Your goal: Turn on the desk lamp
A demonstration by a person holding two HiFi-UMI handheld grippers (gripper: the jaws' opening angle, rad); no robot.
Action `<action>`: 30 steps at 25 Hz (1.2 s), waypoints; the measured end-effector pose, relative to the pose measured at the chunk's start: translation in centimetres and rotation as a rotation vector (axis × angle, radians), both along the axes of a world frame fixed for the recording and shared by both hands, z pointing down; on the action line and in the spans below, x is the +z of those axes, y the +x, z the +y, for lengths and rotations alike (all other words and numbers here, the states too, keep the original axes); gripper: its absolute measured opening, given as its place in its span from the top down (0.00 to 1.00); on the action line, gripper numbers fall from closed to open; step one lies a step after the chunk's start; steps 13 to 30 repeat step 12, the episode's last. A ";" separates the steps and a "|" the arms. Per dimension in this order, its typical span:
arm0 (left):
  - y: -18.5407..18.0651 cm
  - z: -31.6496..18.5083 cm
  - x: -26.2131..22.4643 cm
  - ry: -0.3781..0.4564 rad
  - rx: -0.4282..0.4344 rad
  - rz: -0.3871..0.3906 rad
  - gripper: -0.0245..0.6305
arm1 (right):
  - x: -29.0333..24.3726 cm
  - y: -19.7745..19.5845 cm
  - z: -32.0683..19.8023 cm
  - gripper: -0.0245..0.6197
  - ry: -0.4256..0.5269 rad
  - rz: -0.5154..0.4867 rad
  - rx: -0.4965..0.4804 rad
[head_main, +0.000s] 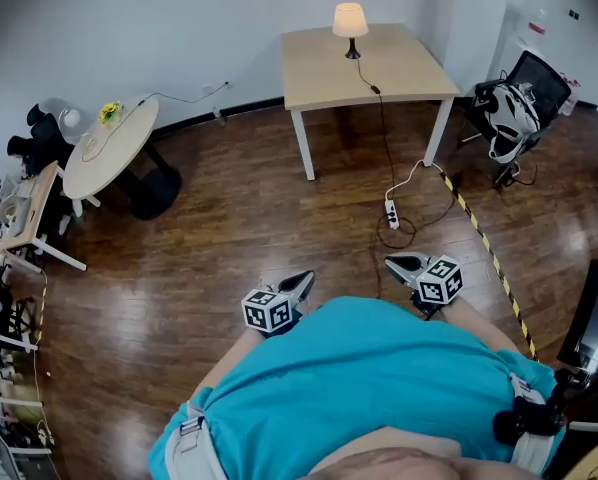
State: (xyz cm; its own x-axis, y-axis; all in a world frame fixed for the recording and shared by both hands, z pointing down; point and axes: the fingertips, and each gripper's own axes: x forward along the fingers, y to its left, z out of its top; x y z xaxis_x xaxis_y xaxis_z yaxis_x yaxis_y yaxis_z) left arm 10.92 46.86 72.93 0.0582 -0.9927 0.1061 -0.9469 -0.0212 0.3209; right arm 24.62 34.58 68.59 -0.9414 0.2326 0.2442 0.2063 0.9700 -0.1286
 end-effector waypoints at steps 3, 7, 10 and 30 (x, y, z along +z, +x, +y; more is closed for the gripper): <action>0.1 0.3 0.2 0.003 -0.021 0.019 0.96 | 0.3 0.5 -0.2 0.96 0.003 0.011 -0.007; 0.4 0.1 0.3 0.013 -0.038 0.022 0.96 | 0.6 0.9 -0.7 0.96 0.014 0.019 -0.015; 0.4 0.2 0.5 0.012 -0.039 0.017 0.96 | 0.9 0.8 -0.7 0.96 0.012 0.019 -0.017; 0.2 0.4 0.4 0.012 -0.040 0.018 0.96 | 1.0 0.8 -0.6 0.96 0.011 0.019 -0.019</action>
